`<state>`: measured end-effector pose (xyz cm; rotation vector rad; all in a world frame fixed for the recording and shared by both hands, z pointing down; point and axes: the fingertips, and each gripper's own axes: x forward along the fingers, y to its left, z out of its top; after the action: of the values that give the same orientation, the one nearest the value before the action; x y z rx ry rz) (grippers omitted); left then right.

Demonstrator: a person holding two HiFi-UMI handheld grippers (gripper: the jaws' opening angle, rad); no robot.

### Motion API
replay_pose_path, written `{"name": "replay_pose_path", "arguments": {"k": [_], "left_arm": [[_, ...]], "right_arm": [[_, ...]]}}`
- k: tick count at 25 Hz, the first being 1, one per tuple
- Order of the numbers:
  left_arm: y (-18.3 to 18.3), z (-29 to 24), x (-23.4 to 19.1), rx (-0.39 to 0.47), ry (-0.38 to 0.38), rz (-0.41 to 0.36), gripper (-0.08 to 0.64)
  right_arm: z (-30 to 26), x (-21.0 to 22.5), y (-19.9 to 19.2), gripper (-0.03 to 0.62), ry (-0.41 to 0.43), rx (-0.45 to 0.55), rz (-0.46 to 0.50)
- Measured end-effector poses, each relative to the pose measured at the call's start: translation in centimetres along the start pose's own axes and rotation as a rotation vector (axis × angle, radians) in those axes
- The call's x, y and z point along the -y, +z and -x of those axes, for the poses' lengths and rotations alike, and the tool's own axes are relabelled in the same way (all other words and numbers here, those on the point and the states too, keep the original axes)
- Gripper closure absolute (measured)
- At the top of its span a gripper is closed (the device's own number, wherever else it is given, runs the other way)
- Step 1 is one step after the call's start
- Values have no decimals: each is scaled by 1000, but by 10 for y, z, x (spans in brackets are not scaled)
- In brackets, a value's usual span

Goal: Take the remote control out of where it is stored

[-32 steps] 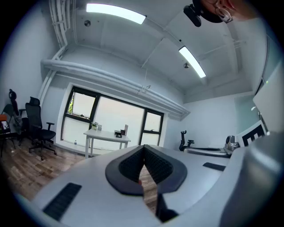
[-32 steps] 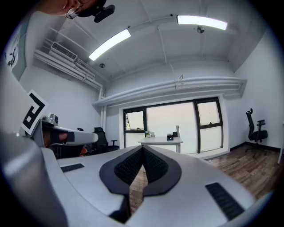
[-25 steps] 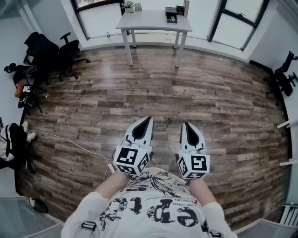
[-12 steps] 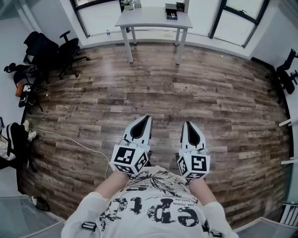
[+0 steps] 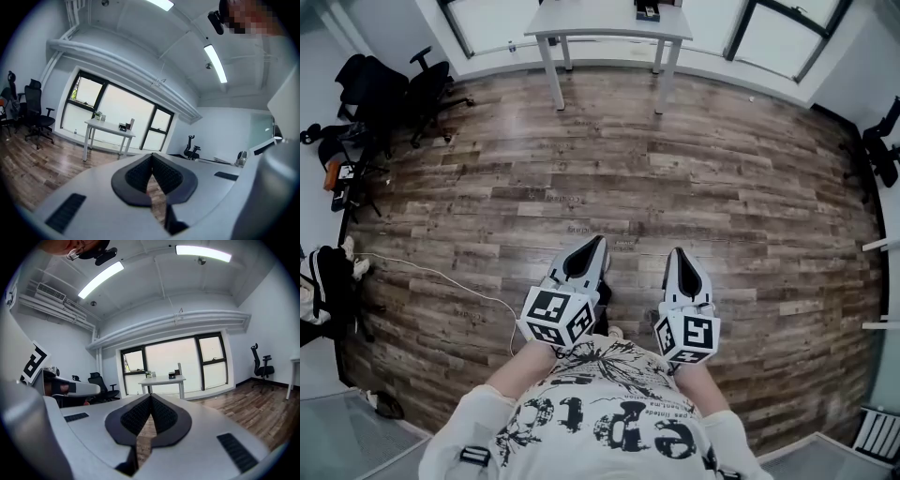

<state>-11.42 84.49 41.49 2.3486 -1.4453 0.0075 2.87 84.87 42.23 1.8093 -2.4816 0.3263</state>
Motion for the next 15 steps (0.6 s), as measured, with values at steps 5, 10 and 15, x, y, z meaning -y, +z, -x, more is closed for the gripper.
{"name": "replay_pose_path", "arguments": {"k": [5,10,15], "left_arm": [[21,-60,-39,-31,-51,21,549],[59,-126,-90,-9,-74,34,549],[102,-182,-148,19,-76,56,549]], "right_arm": [[-66,18,6,591,-62,-21,-6],[-146,31,31,591,-96,-34,37],[-231,27,62,591,-91,-24,81]]}}
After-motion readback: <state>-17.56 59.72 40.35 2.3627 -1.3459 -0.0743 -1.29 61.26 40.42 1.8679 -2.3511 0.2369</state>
